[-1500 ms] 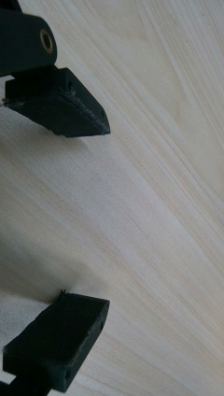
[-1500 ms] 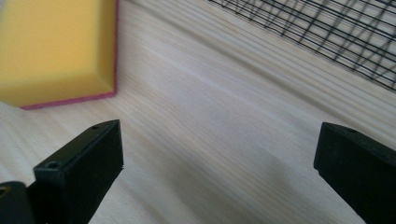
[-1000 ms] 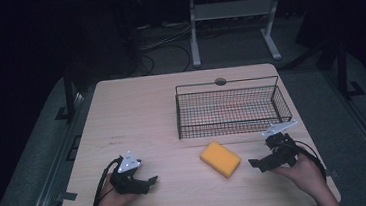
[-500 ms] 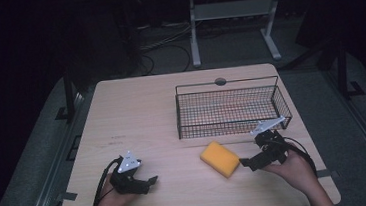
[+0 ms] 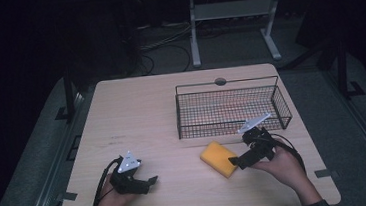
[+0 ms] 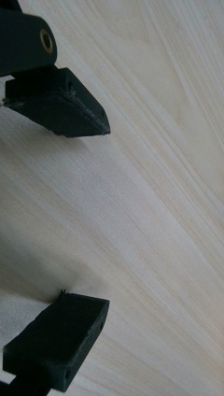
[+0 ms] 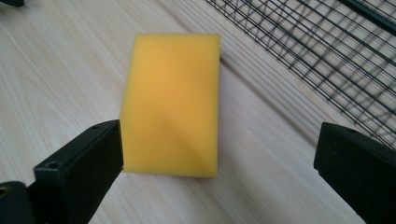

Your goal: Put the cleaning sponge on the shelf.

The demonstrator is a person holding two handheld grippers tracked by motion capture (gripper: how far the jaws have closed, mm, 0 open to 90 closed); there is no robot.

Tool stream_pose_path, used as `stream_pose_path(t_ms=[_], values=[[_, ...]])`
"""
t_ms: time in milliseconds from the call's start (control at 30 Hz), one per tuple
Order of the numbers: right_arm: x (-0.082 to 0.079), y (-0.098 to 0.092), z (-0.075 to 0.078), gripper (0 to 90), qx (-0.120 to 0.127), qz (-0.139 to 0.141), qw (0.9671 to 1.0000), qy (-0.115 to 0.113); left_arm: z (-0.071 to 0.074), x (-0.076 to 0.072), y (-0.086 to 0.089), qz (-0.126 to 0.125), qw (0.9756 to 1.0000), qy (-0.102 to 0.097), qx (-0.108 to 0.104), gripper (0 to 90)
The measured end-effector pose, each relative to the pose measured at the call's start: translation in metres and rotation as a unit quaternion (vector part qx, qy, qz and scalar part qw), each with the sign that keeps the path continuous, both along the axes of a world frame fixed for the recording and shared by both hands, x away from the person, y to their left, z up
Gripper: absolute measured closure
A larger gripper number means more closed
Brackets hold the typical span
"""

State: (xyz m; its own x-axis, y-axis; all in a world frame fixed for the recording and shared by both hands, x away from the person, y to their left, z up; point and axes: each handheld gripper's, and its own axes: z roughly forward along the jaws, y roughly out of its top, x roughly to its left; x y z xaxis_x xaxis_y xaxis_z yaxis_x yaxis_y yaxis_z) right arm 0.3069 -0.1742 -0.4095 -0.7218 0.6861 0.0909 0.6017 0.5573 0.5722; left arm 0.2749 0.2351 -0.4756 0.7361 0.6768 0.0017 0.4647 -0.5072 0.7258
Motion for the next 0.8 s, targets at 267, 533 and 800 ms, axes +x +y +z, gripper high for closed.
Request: stream_pose_path(t_ms=[267, 533, 800], values=[[0.006, 0.016, -0.003, 1.0, -0.006, 0.014, 0.9998, 0.012, 0.0, 0.0, 0.0, 0.0, 1.0, -0.001, 0.001, 13.0], [0.011, 0.032, -0.01, 1.0, -0.02, 0.027, 0.9992, 0.023, 0.0, 0.0, 0.0, 0.0, 1.0, 0.0, 0.001, 13.0], [0.016, 0.048, -0.016, 0.9, -0.03, 0.04, 0.9982, 0.034, 0.0, 0.0, 0.0, -0.002, 1.0, 0.001, 0.003, 12.9]])
